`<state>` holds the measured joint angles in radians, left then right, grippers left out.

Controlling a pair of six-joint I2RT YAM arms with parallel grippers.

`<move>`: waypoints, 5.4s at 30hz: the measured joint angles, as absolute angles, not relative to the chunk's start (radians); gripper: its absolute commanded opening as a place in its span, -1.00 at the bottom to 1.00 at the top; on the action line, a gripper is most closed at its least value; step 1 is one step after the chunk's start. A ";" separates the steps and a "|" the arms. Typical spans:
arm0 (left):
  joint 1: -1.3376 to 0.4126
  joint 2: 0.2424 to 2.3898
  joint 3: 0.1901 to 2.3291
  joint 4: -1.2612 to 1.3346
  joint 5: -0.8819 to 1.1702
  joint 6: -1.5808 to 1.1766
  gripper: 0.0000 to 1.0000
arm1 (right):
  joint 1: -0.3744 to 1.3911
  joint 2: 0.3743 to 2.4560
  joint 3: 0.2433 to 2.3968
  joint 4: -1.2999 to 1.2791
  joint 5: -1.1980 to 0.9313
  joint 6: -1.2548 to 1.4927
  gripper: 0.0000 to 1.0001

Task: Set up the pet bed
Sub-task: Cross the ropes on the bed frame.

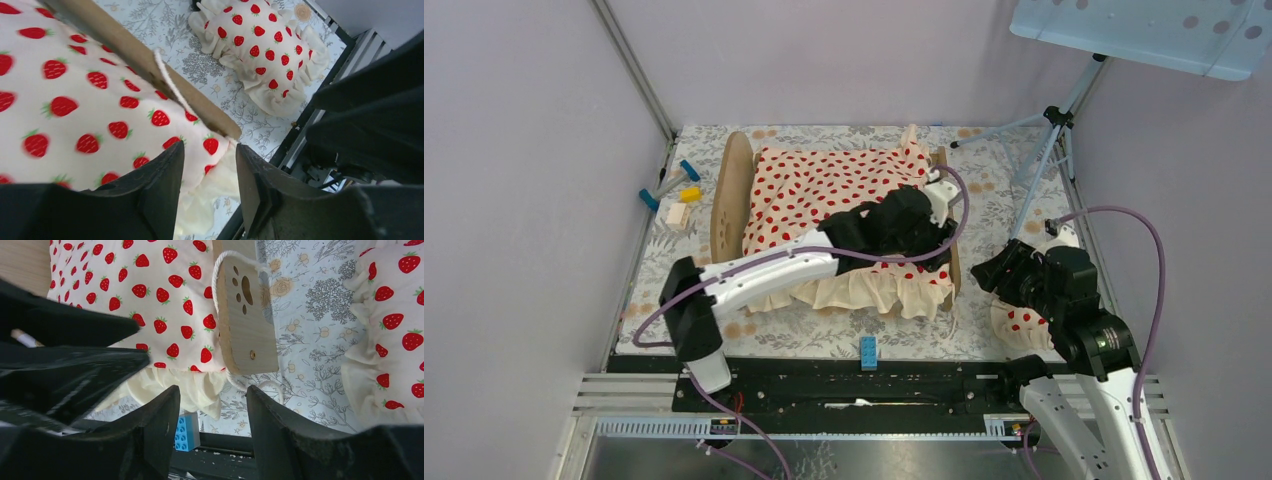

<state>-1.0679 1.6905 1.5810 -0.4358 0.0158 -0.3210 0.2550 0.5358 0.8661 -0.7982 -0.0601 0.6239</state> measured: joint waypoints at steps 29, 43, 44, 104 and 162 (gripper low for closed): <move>-1.042 1.987 1.722 -0.296 -0.113 -0.317 0.02 | 0.255 0.484 0.866 -0.804 -0.045 0.609 0.20; -1.026 2.023 1.722 -0.283 -0.030 -0.397 -0.85 | 0.255 0.479 0.865 -0.804 -0.045 0.609 0.21; -1.023 2.020 1.722 -0.286 -0.028 -0.419 -0.93 | 0.255 0.479 0.865 -0.804 -0.046 0.609 0.22; -0.927 1.650 1.431 -0.375 -0.003 -0.276 -1.00 | 0.255 0.482 0.769 -0.765 -0.065 0.626 0.26; -0.927 1.604 1.434 -0.478 0.062 -0.232 -1.00 | 0.255 0.484 0.754 -0.757 -0.069 0.626 0.36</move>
<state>-0.9272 1.6039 1.4338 -0.4778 0.0616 -0.2321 0.2550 0.4839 0.7540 -0.7570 -0.0689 0.6262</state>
